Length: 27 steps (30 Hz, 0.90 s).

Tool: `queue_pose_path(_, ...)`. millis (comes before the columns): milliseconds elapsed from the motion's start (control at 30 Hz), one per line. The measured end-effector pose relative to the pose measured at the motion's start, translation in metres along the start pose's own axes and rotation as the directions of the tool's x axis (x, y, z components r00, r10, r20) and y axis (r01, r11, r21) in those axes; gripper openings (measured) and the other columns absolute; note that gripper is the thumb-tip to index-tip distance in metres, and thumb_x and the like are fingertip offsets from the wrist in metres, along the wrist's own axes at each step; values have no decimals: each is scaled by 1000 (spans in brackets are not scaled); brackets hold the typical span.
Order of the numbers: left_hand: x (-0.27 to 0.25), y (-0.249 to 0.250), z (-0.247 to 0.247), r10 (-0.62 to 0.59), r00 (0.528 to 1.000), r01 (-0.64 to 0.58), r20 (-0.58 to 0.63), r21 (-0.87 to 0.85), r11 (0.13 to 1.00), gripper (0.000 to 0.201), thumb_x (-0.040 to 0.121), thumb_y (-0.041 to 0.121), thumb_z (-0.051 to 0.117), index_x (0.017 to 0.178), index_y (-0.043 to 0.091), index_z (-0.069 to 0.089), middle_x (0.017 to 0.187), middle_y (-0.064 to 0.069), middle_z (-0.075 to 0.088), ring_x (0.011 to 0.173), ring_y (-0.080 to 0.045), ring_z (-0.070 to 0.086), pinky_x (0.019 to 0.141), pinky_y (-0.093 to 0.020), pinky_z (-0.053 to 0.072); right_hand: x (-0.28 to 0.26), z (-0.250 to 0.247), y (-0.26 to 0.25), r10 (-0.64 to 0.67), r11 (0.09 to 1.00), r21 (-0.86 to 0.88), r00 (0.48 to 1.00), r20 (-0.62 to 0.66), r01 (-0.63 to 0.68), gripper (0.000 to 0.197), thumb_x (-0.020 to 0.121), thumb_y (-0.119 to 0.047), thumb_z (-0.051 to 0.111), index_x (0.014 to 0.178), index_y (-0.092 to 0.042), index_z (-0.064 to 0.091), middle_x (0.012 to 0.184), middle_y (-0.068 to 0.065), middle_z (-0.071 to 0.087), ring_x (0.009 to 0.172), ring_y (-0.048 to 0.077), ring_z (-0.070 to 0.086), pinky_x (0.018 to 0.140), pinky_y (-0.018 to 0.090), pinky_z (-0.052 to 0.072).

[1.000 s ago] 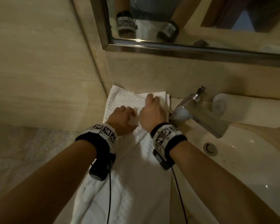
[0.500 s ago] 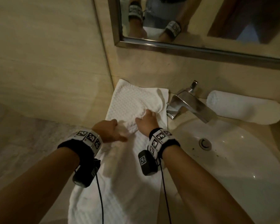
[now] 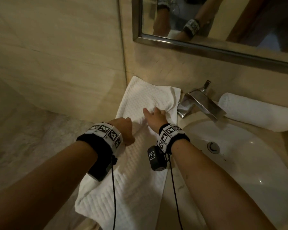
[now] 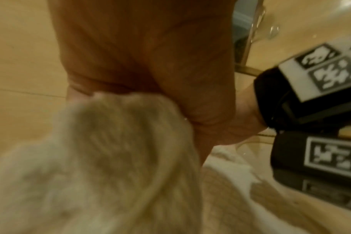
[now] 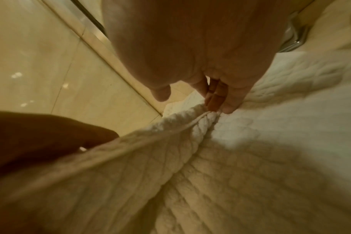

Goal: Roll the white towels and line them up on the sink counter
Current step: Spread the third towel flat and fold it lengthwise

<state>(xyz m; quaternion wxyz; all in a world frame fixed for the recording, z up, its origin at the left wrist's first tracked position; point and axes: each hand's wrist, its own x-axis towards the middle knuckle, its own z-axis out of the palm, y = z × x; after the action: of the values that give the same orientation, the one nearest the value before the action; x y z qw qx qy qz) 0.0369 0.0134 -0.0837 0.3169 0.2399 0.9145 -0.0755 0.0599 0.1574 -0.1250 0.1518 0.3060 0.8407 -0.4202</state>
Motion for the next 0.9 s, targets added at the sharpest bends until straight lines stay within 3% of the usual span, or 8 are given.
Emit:
queue_pose_path(100, -14, -10, 10, -32, 993, 27, 111, 42, 999, 43, 59, 30, 78, 97, 12, 68, 102, -8, 68, 90, -24, 65, 73, -30, 56, -7, 3, 4, -30, 999, -29, 998, 57, 32, 82, 92, -52, 50, 153, -12, 11, 156, 10, 8, 145, 30, 13, 118, 41, 21)
queue_pose_path(167, -24, -22, 19, -81, 984, 65, 159, 107, 992, 55, 56, 31, 81, 107, 14, 69, 113, -7, 67, 102, -23, 63, 85, -31, 55, -9, 8, 7, -61, 995, -74, 997, 43, 64, 93, 88, -52, 58, 154, -10, 7, 156, 7, 6, 146, 27, 12, 119, 38, 21)
queue_pose_path(300, -43, -38, 29, -84, 979, 47, 186, 198, 979, 88, 75, 23, 72, 150, 22, 26, 148, -9, 38, 136, -27, 37, 112, -41, 28, -16, 19, 9, -101, 984, -149, 995, -8, 99, 89, 91, -44, 59, 154, -8, 8, 157, 6, 6, 145, 27, 12, 117, 33, 20)
queue_pose_path(433, -53, -41, 42, -71, 994, 59, 88, 134, 989, 69, 77, 39, 70, 136, 15, 44, 121, -11, 56, 108, -29, 59, 87, -36, 52, -23, 28, 12, -123, 967, -227, 992, -19, 115, 85, 94, -44, 55, 154, -9, 5, 158, 3, 2, 145, 28, 13, 117, 33, 19)
queue_pose_path(533, -61, -42, 53, -87, 995, 85, 41, 50, 995, 53, 74, 48, 67, 111, 11, 65, 100, -6, 65, 89, -25, 65, 77, -31, 55, -21, 29, 17, -130, 957, -265, 991, -30, 118, 83, 95, -45, 52, 154, -12, 4, 159, 1, 0, 145, 27, 13, 118, 35, 21)
queue_pose_path(633, -66, -43, 57, -72, 994, 71, 86, 15, 997, 54, 69, 52, 72, 105, 12, 68, 101, -7, 67, 92, -26, 64, 76, -29, 53, -18, 31, 18, -141, 950, -288, 989, -46, 122, 82, 96, -45, 50, 155, -13, 4, 159, 0, -1, 146, 26, 12, 118, 36, 21)
queue_pose_path(800, -78, -49, 61, -14, 979, -8, 205, 106, 994, 73, 65, 23, 77, 130, 8, 48, 121, -13, 58, 107, -29, 59, 86, -35, 54, -27, 47, 19, -130, 981, -160, 983, -132, 109, 76, 98, -35, 51, 154, -7, 7, 161, 3, -1, 147, 25, 12, 119, 34, 20)
queue_pose_path(900, -84, -54, 74, 16, 987, -35, 162, 115, 993, 80, 80, 30, 69, 144, 5, 27, 132, -17, 48, 116, -32, 53, 92, -39, 50, -45, 58, 16, -12, 998, 58, 940, -340, 33, 66, 92, -27, 59, 143, 2, 28, 151, 17, 18, 131, 36, 40, 103, 36, 41)
